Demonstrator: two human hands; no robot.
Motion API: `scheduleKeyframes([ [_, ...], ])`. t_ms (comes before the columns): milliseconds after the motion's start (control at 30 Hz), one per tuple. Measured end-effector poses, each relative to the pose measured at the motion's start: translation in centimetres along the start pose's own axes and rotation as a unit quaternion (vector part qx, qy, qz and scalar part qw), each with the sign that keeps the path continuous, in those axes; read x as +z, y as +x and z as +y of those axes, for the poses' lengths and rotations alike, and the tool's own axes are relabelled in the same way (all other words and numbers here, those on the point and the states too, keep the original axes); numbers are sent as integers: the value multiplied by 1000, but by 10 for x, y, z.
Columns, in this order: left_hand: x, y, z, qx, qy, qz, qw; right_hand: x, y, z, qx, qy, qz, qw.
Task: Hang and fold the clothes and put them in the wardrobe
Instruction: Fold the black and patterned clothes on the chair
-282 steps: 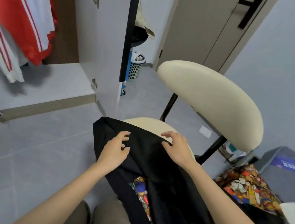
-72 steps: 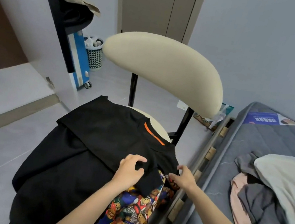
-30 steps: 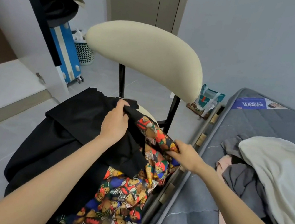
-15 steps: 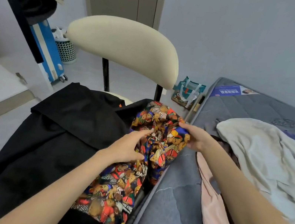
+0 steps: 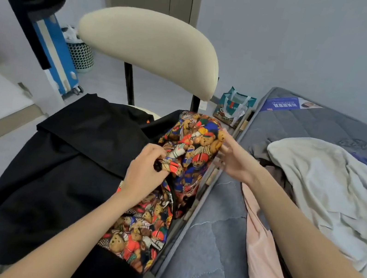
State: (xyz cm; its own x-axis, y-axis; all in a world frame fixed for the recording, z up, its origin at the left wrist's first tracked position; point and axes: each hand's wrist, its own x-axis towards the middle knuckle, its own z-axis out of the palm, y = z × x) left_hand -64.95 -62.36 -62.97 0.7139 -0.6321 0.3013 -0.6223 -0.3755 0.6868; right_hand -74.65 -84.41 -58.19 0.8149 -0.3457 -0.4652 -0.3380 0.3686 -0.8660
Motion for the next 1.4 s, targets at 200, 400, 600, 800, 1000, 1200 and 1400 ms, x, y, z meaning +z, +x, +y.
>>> scheduleKeyframes([
  [200, -9, 8, 4, -119, -83, -15, 989, -5, 3, 65, 45, -211, -84, 973],
  [400, -16, 14, 8, -146, -53, 7, 988, 8, -10, 41, -87, -244, 34, 965],
  [600, -6, 6, 36, 14, 43, 8, 999, -6, -62, -58, -112, -33, 80, 990],
  [800, 28, -7, 85, 115, 52, -50, 991, -29, -106, -66, 5, -89, 104, 991],
  [1000, 60, -33, 115, 211, 88, -167, 959, -74, -143, -27, 32, -217, 158, 963],
  [1200, 89, -72, 109, 87, 75, -311, 943, -120, -158, 48, 92, -399, 218, 886],
  [1400, 106, -98, 108, 153, 158, -435, 873, -137, -181, 89, 161, -335, 65, 926],
])
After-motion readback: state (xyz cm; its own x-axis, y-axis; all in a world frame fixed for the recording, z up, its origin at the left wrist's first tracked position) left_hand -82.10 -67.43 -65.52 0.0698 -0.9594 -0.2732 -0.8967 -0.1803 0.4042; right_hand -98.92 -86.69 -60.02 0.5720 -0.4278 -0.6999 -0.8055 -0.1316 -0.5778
